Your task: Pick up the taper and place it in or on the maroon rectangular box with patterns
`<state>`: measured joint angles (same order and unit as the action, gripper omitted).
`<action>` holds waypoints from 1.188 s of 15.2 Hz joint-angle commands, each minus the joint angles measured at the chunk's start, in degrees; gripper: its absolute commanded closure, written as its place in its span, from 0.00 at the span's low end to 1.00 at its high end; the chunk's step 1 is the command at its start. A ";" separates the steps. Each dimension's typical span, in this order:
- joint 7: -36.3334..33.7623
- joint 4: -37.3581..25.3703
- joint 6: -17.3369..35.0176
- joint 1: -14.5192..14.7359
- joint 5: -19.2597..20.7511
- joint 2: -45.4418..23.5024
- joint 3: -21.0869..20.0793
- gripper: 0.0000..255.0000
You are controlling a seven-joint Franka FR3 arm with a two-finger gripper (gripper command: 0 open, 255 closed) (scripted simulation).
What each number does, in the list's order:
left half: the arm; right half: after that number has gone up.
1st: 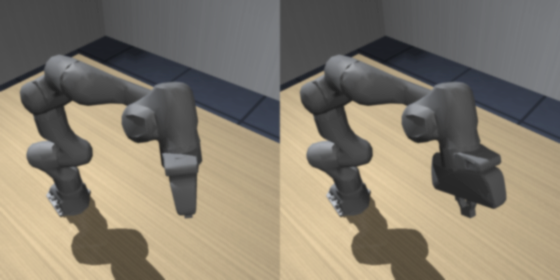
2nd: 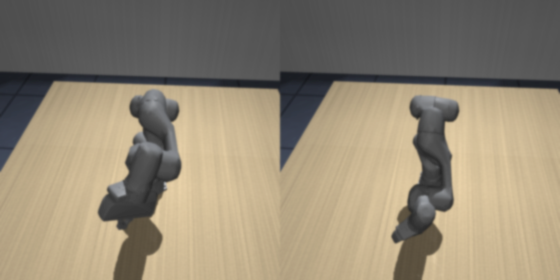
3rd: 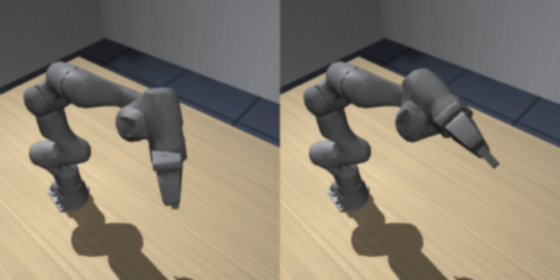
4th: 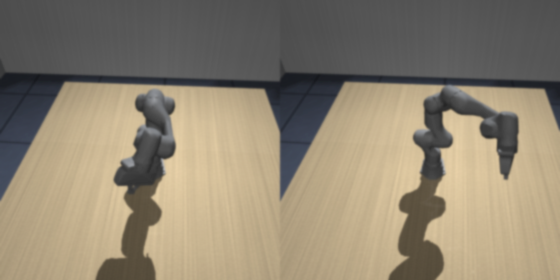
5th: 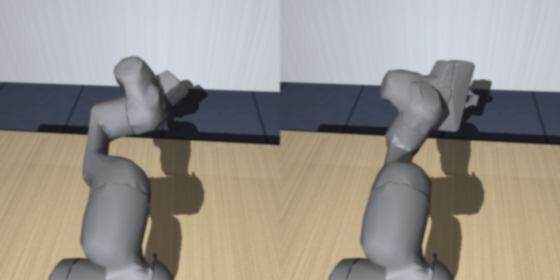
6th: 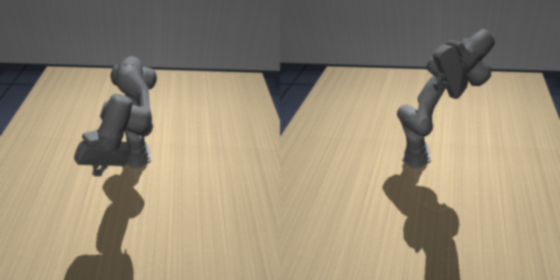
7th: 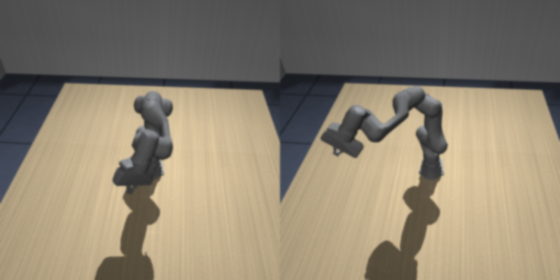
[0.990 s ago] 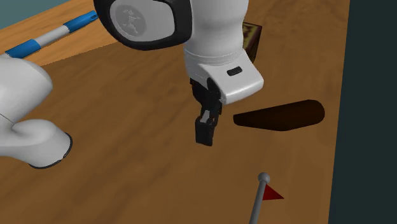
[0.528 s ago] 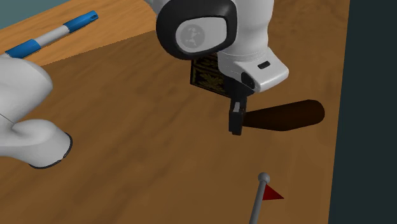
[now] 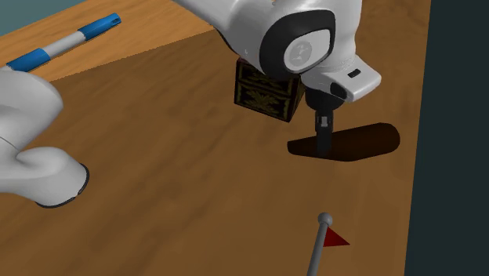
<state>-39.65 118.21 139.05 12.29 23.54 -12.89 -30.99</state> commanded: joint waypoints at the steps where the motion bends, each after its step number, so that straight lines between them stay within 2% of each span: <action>1: -1.51 -1.08 0.66 0.83 2.01 -2.00 0.55 0.00; 7: -3.72 -1.61 3.13 1.84 5.44 -5.71 2.21 0.00; 14: -3.71 -1.61 3.12 1.84 5.43 -5.70 2.21 0.00; 15: -3.71 -1.61 3.12 1.84 5.43 -5.70 2.21 1.00; 18: -3.71 -1.63 3.12 1.85 5.44 -5.72 2.22 1.00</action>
<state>-43.36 116.59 142.16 14.13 28.98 -18.59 -28.77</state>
